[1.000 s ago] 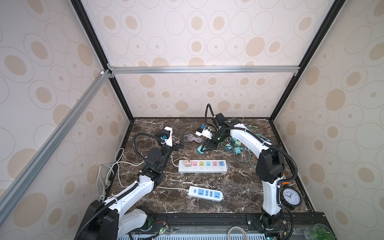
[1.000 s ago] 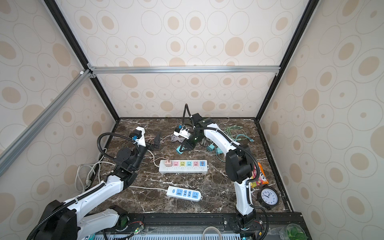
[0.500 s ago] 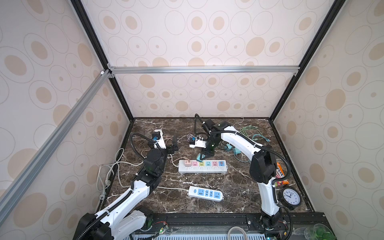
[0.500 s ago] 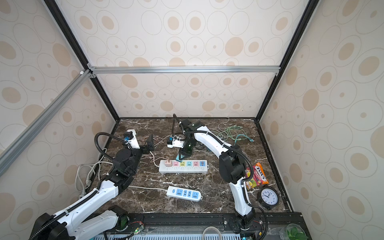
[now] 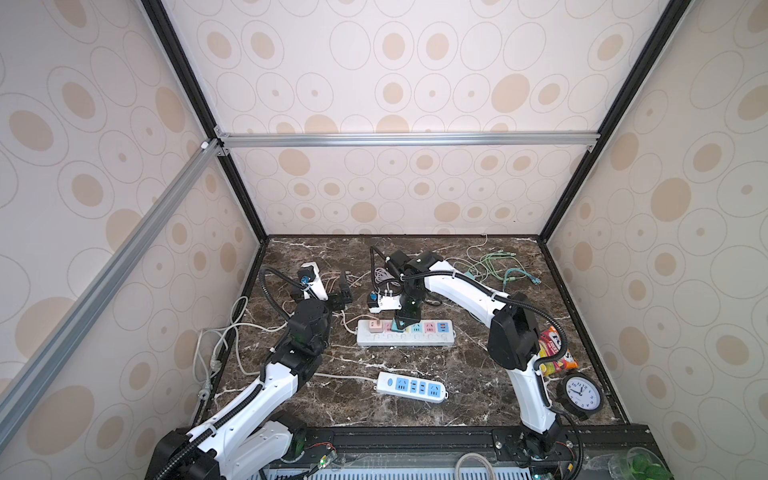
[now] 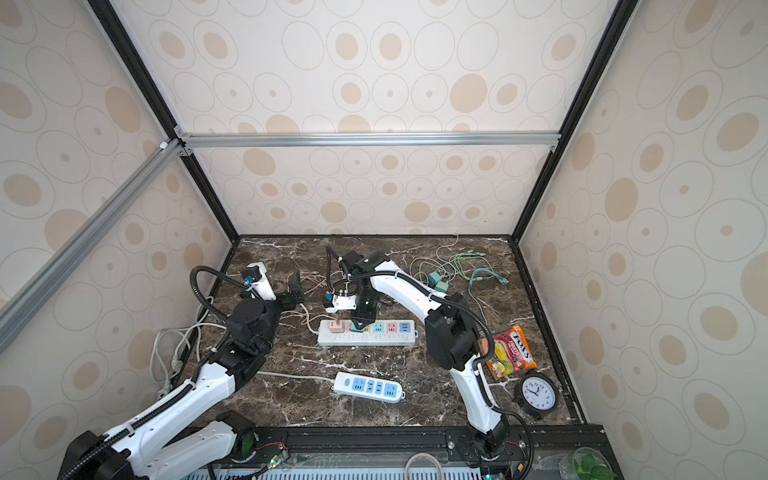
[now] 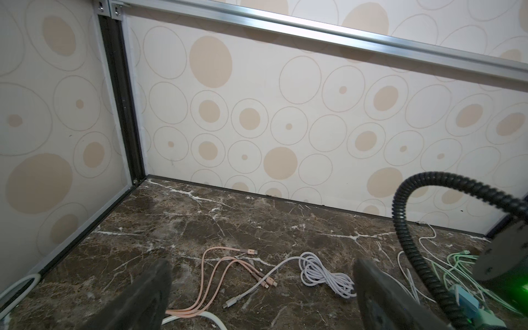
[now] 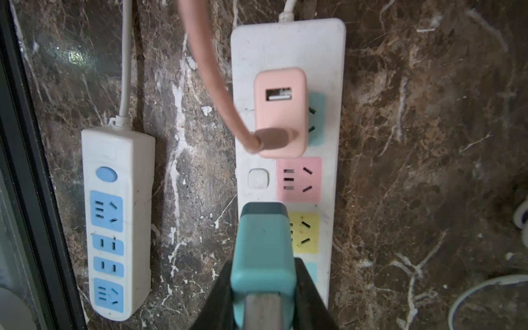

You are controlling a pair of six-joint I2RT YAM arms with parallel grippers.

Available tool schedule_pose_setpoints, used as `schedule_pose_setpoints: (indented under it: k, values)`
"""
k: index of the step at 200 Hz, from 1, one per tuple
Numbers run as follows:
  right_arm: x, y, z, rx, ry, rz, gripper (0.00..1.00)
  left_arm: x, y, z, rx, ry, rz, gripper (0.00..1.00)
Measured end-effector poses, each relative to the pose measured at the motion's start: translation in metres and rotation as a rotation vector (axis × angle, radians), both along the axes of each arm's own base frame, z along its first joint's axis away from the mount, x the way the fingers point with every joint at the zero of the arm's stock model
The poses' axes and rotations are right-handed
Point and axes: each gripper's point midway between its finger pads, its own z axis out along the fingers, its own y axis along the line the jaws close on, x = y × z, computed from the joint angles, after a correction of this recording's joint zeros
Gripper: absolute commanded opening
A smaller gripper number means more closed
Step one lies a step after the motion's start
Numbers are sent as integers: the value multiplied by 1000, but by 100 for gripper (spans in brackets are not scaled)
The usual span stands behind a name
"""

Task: Insert the plug
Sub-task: 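Carry the teal charger with the right gripper over the strip beside the pink charger, then lower the teal charger with the right gripper and push its prongs into a socket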

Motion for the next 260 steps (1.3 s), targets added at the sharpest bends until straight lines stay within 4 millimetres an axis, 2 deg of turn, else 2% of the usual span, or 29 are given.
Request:
schedule_pose_setpoints:
  k: [40, 62, 93, 151, 260]
  values:
    - [4, 17, 0, 5, -46, 57, 0, 0, 42, -17, -45, 92, 168, 98]
    - [5, 22, -6, -23, -72, 86, 0, -3, 57, -24, -50, 126, 218, 99]
    - [10, 22, -14, -60, -93, 111, 0, -8, 62, -27, -54, 142, 231, 98]
    - [12, 19, -11, -88, -119, 136, 0, -10, 68, -27, -63, 145, 248, 98]
    - [11, 23, -20, -119, -127, 129, 0, -8, 68, -33, -66, 165, 243, 98]
